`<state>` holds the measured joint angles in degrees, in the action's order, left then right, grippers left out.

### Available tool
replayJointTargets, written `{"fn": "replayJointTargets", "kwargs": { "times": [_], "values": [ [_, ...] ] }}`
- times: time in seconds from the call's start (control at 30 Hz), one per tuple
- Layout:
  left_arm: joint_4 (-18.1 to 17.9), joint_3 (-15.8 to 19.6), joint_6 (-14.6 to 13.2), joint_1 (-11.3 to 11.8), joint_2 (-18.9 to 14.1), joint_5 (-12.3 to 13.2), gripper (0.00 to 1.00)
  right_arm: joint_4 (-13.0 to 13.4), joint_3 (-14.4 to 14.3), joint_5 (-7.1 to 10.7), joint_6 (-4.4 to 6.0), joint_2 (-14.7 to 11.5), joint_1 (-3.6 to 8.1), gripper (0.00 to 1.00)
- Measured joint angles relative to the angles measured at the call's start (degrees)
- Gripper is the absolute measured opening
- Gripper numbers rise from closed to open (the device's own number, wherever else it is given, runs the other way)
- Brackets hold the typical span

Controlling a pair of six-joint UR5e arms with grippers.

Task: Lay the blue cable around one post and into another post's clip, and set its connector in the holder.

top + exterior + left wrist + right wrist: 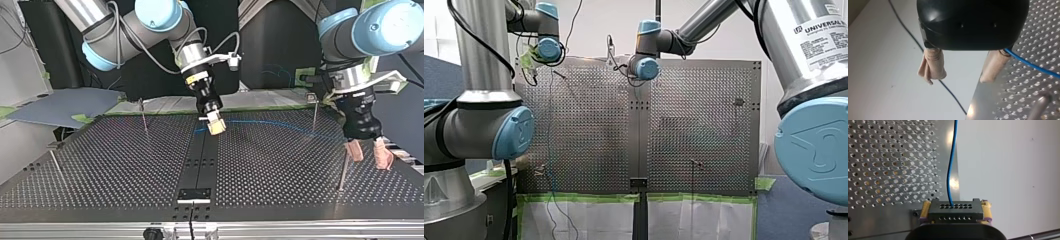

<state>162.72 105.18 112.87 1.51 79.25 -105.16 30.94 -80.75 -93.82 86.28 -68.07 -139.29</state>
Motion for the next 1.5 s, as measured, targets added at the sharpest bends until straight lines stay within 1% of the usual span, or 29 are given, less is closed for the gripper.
{"fn": "replayJointTargets", "kwargs": {
  "times": [0.13,0.2,0.4,0.57,0.67,0.83,1.0,1.13,1.23,1.37,1.43,1.5],
  "values": [
    [-0.1,-0.4,1.7,2.1,0.3,2.1,1.00,0.1,0.4,-0.09,0.09,0.6,-0.32,0.00],
    [-0.4,-0.4,2.1,2.9,0.6,2.9,1.00,0.2,0.5,-0.11,0.15,0.7,-0.41,0.00],
    [-2.8,-0.6,3.7,5.9,2.4,6.0,1.00,0.2,1.1,-0.11,0.09,0.9,-0.57,0.00],
    [-4.6,-2.9,6.3,8.8,4.9,8.8,1.00,1.0,1.6,-0.10,0.28,1.1,-0.74,0.00],
    [-5.2,-4.4,7.8,10.7,5.8,10.7,1.00,1.5,1.9,-0.21,0.36,1.3,-0.83,0.00],
    [-7.1,-5.4,9.9,13.6,7.0,13.6,1.00,1.5,3.0,-0.42,0.41,2.0,-0.98,0.00],
    [-7.6,-5.5,9.5,16.1,9.2,16.1,1.00,1.1,4.0,-0.79,0.46,3.0,-0.97,0.00],
    [-7.8,-5.5,8.7,18.4,11.3,17.8,1.00,1.1,4.2,-1.81,0.87,3.4,-0.59,0.00],
    [-7.8,-5.5,8.2,19.8,12.5,18.2,1.00,1.2,4.2,-2.81,1.25,3.5,-0.13,0.00],
    [-8.0,-5.5,7.6,21.7,14.1,18.4,1.00,1.1,4.2,-3.68,1.42,3.8,0.61,0.00],
    [-8.3,-5.5,7.5,22.2,14.4,18.5,1.00,1.0,4.3,-4.11,1.44,4.3,1.09,0.00],
    [-8.6,-5.5,7.6,22.3,14.5,18.7,1.00,0.8,4.3,-4.48,1.45,4.8,1.50,0.00]
  ]
}}
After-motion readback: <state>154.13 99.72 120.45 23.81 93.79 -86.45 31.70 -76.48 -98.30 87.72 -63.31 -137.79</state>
